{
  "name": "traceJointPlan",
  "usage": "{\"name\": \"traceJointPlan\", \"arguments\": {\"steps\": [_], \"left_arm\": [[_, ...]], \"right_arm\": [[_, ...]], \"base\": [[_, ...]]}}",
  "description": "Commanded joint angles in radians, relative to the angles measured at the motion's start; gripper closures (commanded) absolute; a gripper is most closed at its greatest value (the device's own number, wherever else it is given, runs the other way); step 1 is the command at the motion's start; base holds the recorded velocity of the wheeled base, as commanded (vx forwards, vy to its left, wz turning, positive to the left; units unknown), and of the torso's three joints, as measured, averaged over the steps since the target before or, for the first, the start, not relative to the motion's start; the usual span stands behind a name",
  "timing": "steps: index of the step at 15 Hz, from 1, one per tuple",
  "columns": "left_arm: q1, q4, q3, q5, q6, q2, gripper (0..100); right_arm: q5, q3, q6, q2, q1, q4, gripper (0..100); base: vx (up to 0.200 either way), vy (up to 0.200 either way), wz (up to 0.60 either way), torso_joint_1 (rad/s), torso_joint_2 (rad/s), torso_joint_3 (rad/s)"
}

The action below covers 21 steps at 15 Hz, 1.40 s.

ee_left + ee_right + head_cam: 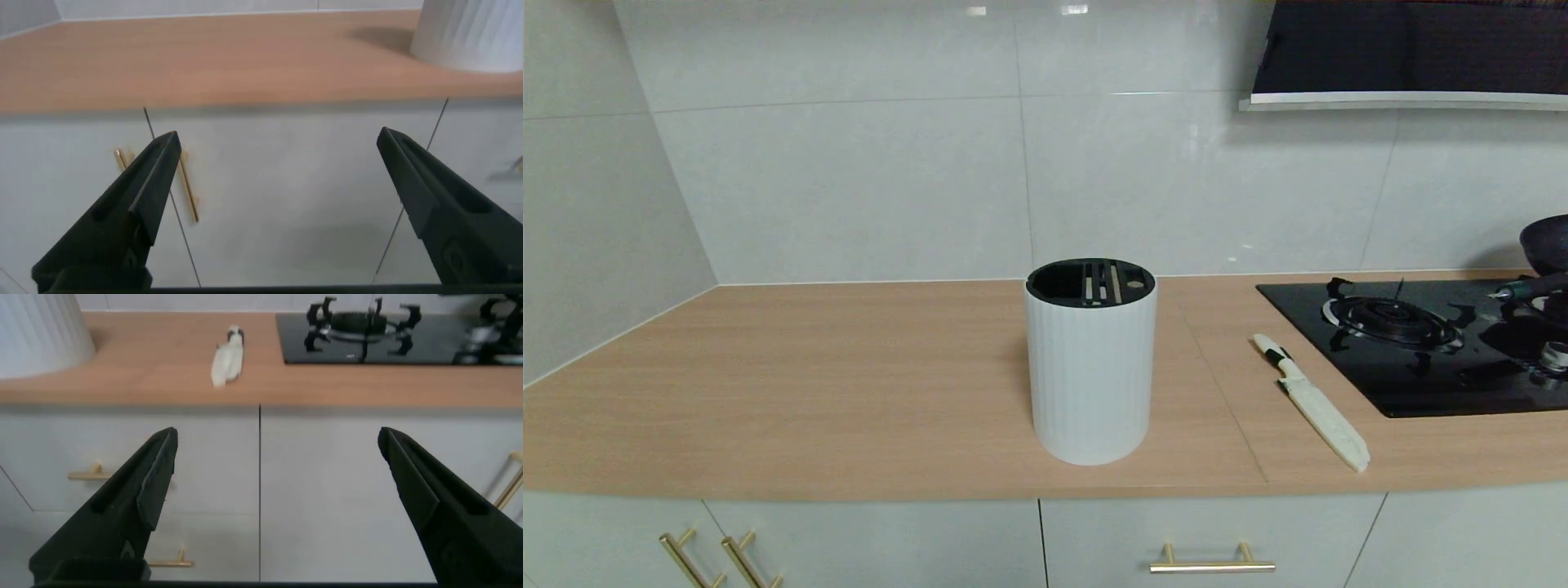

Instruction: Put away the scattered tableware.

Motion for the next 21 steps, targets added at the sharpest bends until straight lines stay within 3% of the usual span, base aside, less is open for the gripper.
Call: {"name": "traceJointPlan", "arguments": {"steps": [1,14,21], "left_arm": [[0.0,0.0,0.0,0.0,0.0,0.0,0],[0.0,0.0,0.0,-0.001,0.0,0.0,0],[0.0,0.0,0.0,-0.001,0.0,0.0,0]], "right_arm": [[0.0,0.0,0.0,0.001,0.001,0.0,0],[-0.001,0.0,0.0,0.001,0.0,0.0,0],[-0.003,0.0,0.001,0.001,0.0,0.0,0]], "base": [[0.0,0.0,0.0,0.227,-0.51,-0.281],[0.0,0.0,0.0,0.263,-0.56,-0.296],[0.0,0.0,0.0,0.132,-0.27,-0.139]]}}
